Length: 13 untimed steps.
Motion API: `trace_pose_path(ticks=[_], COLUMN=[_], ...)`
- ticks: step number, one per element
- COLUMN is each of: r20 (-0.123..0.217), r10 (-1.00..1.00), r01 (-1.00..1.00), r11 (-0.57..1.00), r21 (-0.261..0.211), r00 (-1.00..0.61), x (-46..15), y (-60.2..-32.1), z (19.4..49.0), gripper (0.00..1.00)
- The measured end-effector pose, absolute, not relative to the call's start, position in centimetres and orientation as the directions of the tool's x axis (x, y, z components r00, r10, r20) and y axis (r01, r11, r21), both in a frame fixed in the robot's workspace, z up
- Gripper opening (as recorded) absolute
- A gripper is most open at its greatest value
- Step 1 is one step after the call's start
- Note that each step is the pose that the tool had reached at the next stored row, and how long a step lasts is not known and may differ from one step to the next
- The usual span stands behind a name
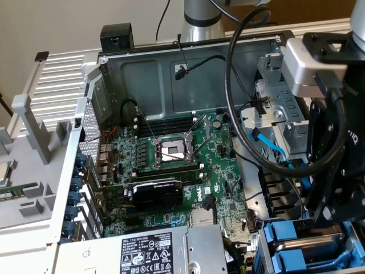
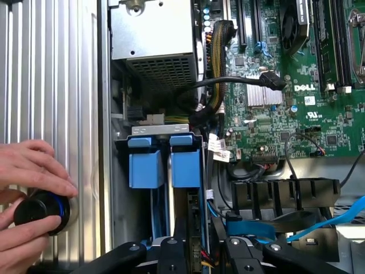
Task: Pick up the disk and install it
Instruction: 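Insert the first disk wire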
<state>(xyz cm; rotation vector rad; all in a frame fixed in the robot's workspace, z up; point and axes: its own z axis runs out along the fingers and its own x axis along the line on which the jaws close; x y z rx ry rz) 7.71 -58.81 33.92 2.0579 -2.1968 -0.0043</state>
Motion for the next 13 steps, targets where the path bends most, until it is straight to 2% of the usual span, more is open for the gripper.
trace_pose_path(ticks=[13], r20=[0.094], r10=[-0.994], r01=[-0.993], r11=[0.069], r21=[0.092], r00=[-0.061], x=[7.6], y=[-58.8], z=[36.2], gripper=[0.31])
